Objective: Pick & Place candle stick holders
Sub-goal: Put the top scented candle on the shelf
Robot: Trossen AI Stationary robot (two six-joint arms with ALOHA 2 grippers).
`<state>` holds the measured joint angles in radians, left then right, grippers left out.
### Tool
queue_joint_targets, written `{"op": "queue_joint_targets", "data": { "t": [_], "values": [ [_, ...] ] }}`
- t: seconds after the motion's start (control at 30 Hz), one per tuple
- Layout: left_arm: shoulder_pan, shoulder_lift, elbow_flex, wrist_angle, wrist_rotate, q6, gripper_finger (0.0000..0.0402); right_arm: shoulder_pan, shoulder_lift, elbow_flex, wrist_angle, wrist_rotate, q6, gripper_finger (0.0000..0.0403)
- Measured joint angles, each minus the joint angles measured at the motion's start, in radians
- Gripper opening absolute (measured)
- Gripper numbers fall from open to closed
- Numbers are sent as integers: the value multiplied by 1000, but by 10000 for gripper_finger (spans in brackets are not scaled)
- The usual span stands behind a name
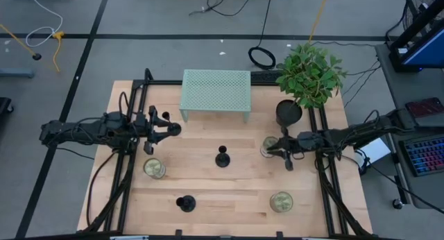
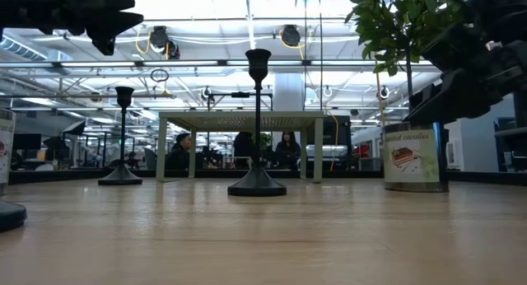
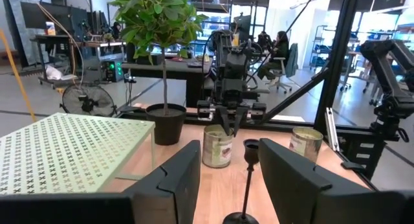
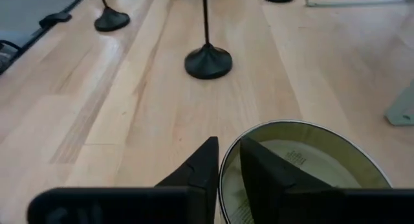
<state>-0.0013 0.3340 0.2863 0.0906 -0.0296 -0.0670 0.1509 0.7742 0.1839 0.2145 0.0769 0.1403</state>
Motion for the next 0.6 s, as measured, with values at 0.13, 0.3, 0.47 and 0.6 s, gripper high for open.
{"op": "queue_joint_targets", "data": {
  "t": [0.13,0.3,0.47,0.6],
  "values": [
    [0,0,0,41,-13,-15,161,0,0,70,-76,1,10,89],
    [0,0,0,79,-35,-17,161,0,18,225,-344,50,38,124],
    [0,0,0,72,-31,-17,161,18,71,343,-478,50,157,133],
    [0,0,-1,61,-31,-17,161,53,133,348,-495,21,210,131]
  ]
}}
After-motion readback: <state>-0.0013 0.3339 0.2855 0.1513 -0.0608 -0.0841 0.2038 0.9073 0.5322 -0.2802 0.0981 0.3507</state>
